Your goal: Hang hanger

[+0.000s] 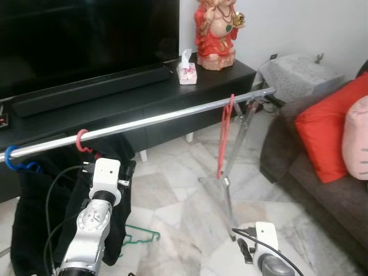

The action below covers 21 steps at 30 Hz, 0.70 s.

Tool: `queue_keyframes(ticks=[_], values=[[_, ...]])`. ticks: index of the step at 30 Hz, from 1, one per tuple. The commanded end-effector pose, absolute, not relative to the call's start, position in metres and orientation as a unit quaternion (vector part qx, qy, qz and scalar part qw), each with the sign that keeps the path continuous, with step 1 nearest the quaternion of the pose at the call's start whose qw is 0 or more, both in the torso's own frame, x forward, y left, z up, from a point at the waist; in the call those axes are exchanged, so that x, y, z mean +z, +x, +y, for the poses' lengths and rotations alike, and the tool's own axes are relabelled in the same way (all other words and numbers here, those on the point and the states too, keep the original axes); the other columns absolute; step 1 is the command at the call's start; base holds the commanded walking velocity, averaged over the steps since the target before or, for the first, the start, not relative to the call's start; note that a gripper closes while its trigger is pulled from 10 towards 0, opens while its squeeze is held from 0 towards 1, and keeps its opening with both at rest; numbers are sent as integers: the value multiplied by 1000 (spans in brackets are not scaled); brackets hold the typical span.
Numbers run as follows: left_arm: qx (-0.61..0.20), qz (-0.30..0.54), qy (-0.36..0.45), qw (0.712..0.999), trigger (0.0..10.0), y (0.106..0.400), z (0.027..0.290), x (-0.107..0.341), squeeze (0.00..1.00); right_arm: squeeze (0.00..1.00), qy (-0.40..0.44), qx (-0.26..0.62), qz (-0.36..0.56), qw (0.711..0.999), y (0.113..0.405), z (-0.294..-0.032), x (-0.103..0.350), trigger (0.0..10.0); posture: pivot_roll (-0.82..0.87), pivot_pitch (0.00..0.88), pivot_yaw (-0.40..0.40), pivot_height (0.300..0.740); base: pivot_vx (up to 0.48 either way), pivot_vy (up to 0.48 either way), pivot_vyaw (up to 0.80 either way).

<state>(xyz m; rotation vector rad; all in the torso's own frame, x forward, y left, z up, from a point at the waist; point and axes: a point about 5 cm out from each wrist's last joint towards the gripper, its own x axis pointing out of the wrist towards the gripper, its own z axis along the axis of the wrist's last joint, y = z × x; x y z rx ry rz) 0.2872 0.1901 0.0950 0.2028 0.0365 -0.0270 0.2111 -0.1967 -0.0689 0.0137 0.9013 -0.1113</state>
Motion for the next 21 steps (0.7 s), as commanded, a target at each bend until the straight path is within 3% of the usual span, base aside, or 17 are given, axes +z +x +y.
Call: queue_keyframes(ticks=[1, 13, 16, 21], values=[[-19, 8, 94, 995, 10000, 285, 191, 99, 0, 0, 16, -55, 434, 899, 211, -193, -69, 10000, -23, 20, -47, 740, 0, 0, 0], [-41, 6, 84, 996, 10000, 285, 175, 97, 0, 0, 16, -57, 433, 899, 211, -194, -69, 10000, -26, 27, -51, 740, 0, 0, 0], [-46, 9, 82, 996, 10000, 285, 173, 96, 0, 0, 28, -69, 431, 899, 211, -194, -70, 10000, -25, 30, -51, 740, 0, 437, 0], [-48, 7, 82, 995, 10000, 285, 173, 97, 0, 0, 28, -65, 430, 900, 211, -193, -69, 10000, -25, 31, -51, 740, 0, 453, -790]])
